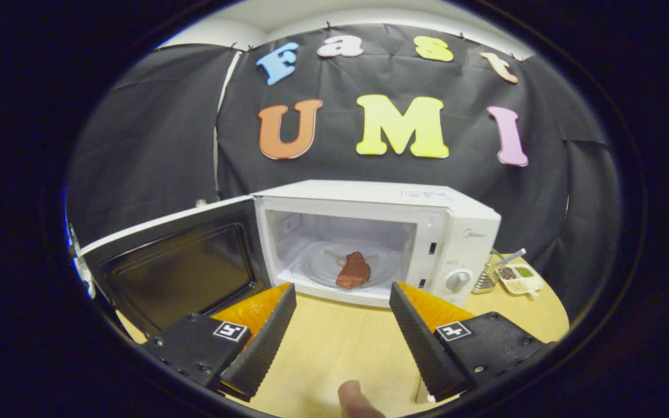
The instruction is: Open the microwave oven with the left hand, put the food in, and close the microwave oven.
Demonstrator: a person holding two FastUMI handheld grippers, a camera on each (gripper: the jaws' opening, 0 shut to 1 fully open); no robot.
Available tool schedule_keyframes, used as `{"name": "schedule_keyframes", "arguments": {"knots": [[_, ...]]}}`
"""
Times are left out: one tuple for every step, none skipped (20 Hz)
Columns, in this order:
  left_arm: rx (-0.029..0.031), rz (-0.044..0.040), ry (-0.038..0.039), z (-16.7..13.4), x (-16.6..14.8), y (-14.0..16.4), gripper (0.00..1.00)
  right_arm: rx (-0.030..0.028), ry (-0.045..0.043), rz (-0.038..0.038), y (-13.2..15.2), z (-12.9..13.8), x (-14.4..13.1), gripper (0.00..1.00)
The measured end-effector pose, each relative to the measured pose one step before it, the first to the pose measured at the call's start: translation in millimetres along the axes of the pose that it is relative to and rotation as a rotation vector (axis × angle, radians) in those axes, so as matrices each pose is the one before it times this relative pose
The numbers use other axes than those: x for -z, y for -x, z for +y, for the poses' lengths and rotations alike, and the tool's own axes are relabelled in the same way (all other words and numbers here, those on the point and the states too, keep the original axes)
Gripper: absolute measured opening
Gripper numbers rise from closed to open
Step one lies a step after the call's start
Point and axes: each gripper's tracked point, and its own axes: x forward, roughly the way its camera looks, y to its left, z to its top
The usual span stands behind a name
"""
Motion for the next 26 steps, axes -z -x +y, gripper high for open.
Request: {"name": "schedule_keyframes", "arguments": {"knots": [[-0.00214, -0.00143, -0.00148, 1.85, -1.97, -0.54, 0.93, -0.00577, -0.00015, -0.02641, 23.50, -3.92, -3.63, 1.00], [-0.00128, -0.00843, -0.00616, 3.42, -1.99, -3.04, 0.92, -0.00281, -0.00587, -0.02619, 24.23, -5.73, -3.94, 1.00], [0.02758, 0.00597, -0.01811, -5.31, 1.27, -1.56, 0.75, -0.00228, -0.00899, -0.01969, 22.36, -6.81, -4.11, 0.94], [0.03040, 0.00680, -0.01027, -5.61, 1.58, -1.40, 0.66, 0.00409, -0.01459, -0.02106, 19.02, -8.56, -4.41, 1.00], [0.01381, 0.00569, -0.00723, -0.01, -0.05, -1.65, 0.60, 0.00379, -0.00810, -0.02400, 17.90, -7.94, -6.88, 1.00], [0.00619, -0.00200, -0.00366, 0.61, -0.11, -2.03, 0.39, 0.00060, 0.00361, -0.01991, 16.93, -7.32, -7.38, 0.94], [-0.00264, -0.00377, -0.00331, 3.14, 0.85, -0.73, 0.46, 0.00710, 0.00823, -0.01936, 16.21, -7.21, -7.10, 0.94], [-0.00373, 0.00562, -0.01803, 1.05, 4.12, -0.12, 0.45, 0.01790, 0.01289, -0.02232, 13.71, -9.97, -7.00, 0.94], [0.01004, -0.01534, -0.02488, 0.56, -2.47, -2.31, 0.45, 0.01490, 0.01017, -0.02166, 12.78, -8.78, -7.26, 1.00], [0.00957, 0.01002, -0.00731, -1.76, 6.34, 1.34, 0.25, 0.01027, 0.00353, -0.01772, 12.09, -6.17, -6.18, 1.00], [0.01139, 0.01152, 0.00194, -1.92, 4.49, 1.20, 0.04, 0.00680, -0.00210, -0.00768, 10.98, -7.80, -2.94, 0.94], [-0.00200, 0.00514, 0.00010, 2.76, 1.70, -0.45, 0.07, -0.00143, -0.00526, -0.00378, 11.13, -3.75, -1.99, 0.94], [-0.00062, 0.00664, -0.00539, 1.29, 2.85, -1.57, 0.16, 0.00207, -0.00280, -0.00549, 11.91, -4.47, -3.90, 1.00], [-0.00710, 0.01610, 0.00007, 3.32, 4.73, -0.34, 0.07, 0.00471, -0.00111, -0.00451, 9.31, -6.59, -4.04, 1.00], [-0.00132, 0.01261, 0.00649, 2.93, 4.27, -4.93, 0.06, -0.00171, 0.00311, -0.00398, 11.85, -4.54, -2.45, 1.00], [0.00118, 0.01530, 0.02042, 2.73, 4.59, -3.91, 0.16, -0.00737, 0.00068, -0.00537, 12.79, -2.50, -1.78, 1.00], [0.00920, 0.01185, 0.01729, 0.88, 4.66, -4.91, 0.07, -0.00636, 0.00467, -0.00194, 10.87, -3.20, -0.45, 1.00], [0.00272, 0.01935, 0.01502, 3.51, 6.44, -6.23, 0.07, -0.00397, 0.00676, -0.00533, 10.51, -3.46, -1.78, 1.00], [-0.00670, 0.01945, 0.00388, 5.37, 8.02, -7.54, 0.06, 0.00011, 0.00943, -0.00896, 9.42, -4.71, -3.13, 1.00], [-0.00953, 0.02281, 0.00256, 6.33, 8.11, -8.96, 0.06, 0.00938, 0.00903, -0.01452, 7.51, -6.52, -5.08, 1.00], [0.00374, 0.01114, 0.00061, 1.34, 4.19, -5.69, 0.07, 0.01688, 0.00674, -0.02041, 6.60, -6.86, -5.47, 1.00], [0.01057, -0.01321, -0.00295, -0.45, 0.07, -6.73, 0.06, 0.01359, 0.00511, -0.01035, 3.97, -5.21, -2.17, 1.00], [0.00181, 0.00590, -0.00582, 1.08, 3.74, -6.94, 0.04, 0.01168, 0.00409, -0.00595, 3.49, -3.77, -0.20, 0.94], [0.00559, -0.00761, -0.01329, 0.42, 4.40, -7.23, 0.04, 0.00701, -0.00023, -0.00019, 1.77, -2.67, 0.60, 0.94], [-0.00787, -0.01732, -0.01850, 1.68, 1.42, -4.80, 0.04, 0.00140, -0.00159, 0.00178, 0.36, -1.12, 1.81, 0.94], [0.00624, -0.00118, -0.00483, 0.22, 4.70, -5.31, 0.04, -0.00416, -0.00358, 0.00129, 0.02, 0.15, 0.84, 0.94]]}}
